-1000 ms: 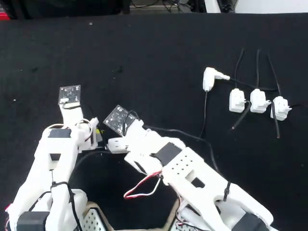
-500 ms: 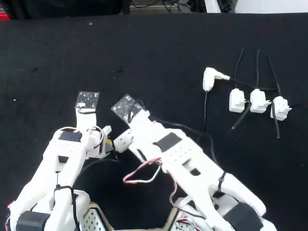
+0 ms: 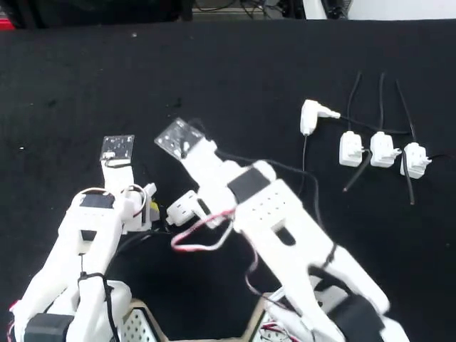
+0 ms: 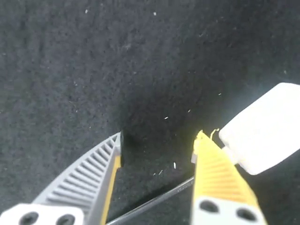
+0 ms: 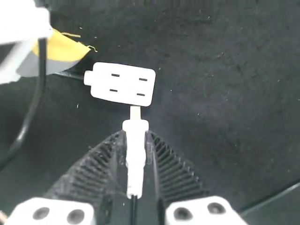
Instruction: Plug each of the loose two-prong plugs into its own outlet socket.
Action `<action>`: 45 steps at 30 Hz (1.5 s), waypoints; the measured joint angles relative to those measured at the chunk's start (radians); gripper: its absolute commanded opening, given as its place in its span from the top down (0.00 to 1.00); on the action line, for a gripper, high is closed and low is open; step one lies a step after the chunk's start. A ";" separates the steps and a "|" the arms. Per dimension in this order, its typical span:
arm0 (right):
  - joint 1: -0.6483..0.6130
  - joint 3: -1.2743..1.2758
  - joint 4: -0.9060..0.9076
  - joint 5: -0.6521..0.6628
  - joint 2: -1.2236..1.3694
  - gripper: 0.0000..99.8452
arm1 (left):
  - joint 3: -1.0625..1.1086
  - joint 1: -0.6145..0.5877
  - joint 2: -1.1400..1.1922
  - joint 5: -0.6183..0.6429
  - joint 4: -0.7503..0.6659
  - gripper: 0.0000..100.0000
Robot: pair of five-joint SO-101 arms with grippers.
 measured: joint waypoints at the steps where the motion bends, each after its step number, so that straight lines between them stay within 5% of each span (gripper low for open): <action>1: 0.000 -0.051 0.037 0.002 0.040 0.99 | -0.005 0.000 0.000 0.000 0.000 0.76; 11: 0.000 -0.457 0.242 0.005 0.420 0.99 | 0.015 -0.155 -0.051 0.000 0.011 0.76; 22: 0.000 -0.844 0.511 -0.020 0.747 0.99 | 0.229 -0.180 -0.476 0.006 0.011 0.76; 31: 0.000 -0.961 0.528 -0.026 0.885 0.99 | 0.316 -0.180 -0.753 0.006 0.063 0.76; 45: 0.000 -1.060 0.528 -0.026 1.003 0.99 | 0.325 -0.169 -0.787 0.006 0.071 0.76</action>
